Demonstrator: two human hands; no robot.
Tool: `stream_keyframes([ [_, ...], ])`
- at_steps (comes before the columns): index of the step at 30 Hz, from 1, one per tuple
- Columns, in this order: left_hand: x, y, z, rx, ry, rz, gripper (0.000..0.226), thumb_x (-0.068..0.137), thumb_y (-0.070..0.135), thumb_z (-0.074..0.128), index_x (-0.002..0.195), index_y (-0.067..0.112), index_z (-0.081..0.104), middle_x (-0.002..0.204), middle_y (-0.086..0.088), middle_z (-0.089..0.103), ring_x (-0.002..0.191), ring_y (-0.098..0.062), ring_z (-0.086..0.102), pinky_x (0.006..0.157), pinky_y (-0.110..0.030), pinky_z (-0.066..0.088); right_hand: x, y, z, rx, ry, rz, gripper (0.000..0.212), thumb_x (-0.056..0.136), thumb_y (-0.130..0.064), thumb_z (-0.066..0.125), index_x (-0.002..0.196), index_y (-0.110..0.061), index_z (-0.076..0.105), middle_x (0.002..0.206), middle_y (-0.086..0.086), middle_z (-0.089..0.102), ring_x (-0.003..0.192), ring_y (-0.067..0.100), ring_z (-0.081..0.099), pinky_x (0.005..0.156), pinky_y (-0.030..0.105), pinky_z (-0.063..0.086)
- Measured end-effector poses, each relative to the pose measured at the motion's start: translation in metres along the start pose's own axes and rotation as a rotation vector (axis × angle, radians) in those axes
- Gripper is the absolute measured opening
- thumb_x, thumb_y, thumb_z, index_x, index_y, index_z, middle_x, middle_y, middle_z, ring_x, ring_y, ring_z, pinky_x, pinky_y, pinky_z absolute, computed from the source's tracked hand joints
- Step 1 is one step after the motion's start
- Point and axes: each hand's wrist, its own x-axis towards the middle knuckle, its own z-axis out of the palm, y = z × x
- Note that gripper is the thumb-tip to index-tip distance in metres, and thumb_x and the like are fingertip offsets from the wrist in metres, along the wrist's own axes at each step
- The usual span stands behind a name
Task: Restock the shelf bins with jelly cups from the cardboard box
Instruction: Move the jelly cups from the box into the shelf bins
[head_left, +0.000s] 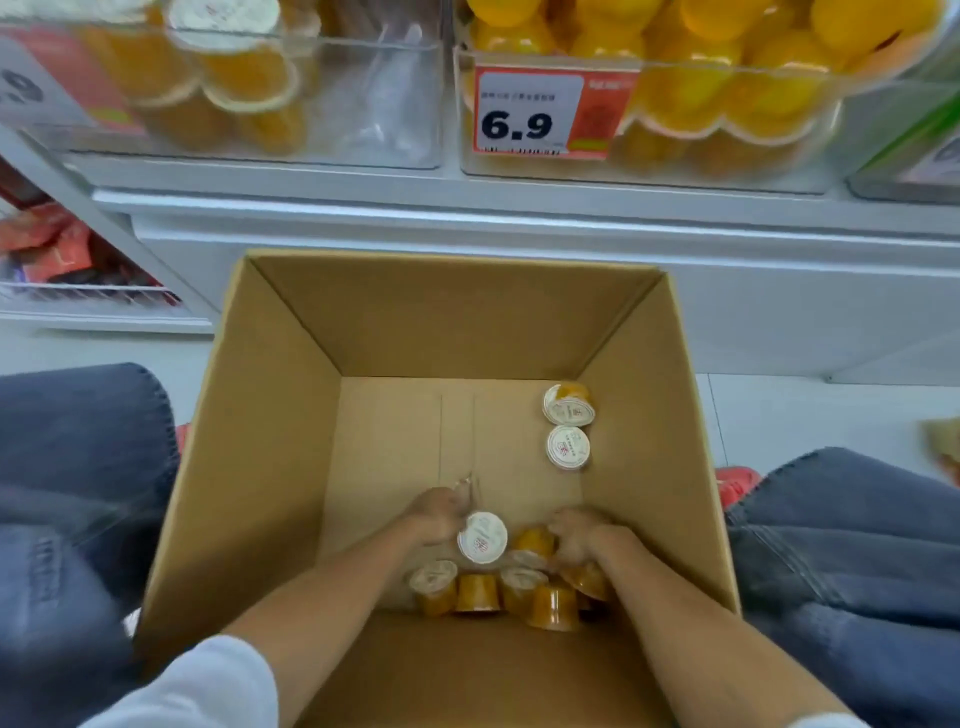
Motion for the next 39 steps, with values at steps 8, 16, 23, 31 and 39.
stream_keyframes([
  [8,0.037,-0.012,0.071,-0.467,0.081,-0.181,0.055,0.074,0.022,0.081,0.124,0.016,0.061,0.124,-0.006,0.064,0.109,-0.025,0.063,0.093,-0.035,0.054,0.026,-0.007,0.013,-0.28,0.034,0.054,0.079,0.079,-0.052,0.063,0.146,-0.026,0.031,0.152,0.01,0.031,0.141,0.032,0.024,0.115,0.046,0.016],
  [16,0.019,0.0,0.046,-0.551,0.021,-0.216,0.012,0.09,0.012,0.066,0.101,0.012,0.061,0.096,-0.011,0.066,0.067,-0.016,0.063,0.052,-0.026,0.052,0.018,-0.009,-0.001,-0.042,0.242,0.043,0.089,0.075,-0.031,0.072,0.147,-0.015,0.023,0.153,0.011,0.024,0.135,0.03,0.036,0.112,0.039,0.031],
  [23,0.004,0.005,-0.019,-0.716,0.159,-0.05,0.02,0.089,0.01,0.064,0.08,0.011,0.047,0.098,-0.017,0.065,0.085,-0.028,0.064,0.065,-0.035,0.056,-0.023,-0.036,-0.05,0.298,0.644,-0.219,0.063,0.072,-0.028,0.07,0.128,-0.015,0.043,0.127,0.004,0.036,0.112,0.024,0.049,0.09,0.032,0.046],
  [31,-0.108,0.054,-0.169,-1.018,0.234,0.362,0.032,0.1,0.016,0.048,0.13,0.027,0.051,0.122,-0.009,0.063,0.076,-0.022,0.066,0.055,-0.024,0.056,-0.125,-0.118,-0.135,0.217,1.134,-0.618,0.053,0.077,-0.032,0.07,0.124,-0.016,0.055,0.123,-0.002,0.044,0.111,0.012,0.048,0.093,0.022,0.043],
  [39,-0.232,0.083,-0.284,-0.936,0.491,0.773,0.046,0.094,0.022,0.058,0.139,0.026,0.049,0.113,0.004,0.062,0.087,-0.013,0.062,0.07,-0.026,0.053,-0.229,-0.21,-0.231,0.25,1.485,-0.932,0.046,0.074,-0.025,0.075,0.115,-0.01,0.06,0.12,0.005,0.049,0.113,0.017,0.049,0.097,0.022,0.04],
])
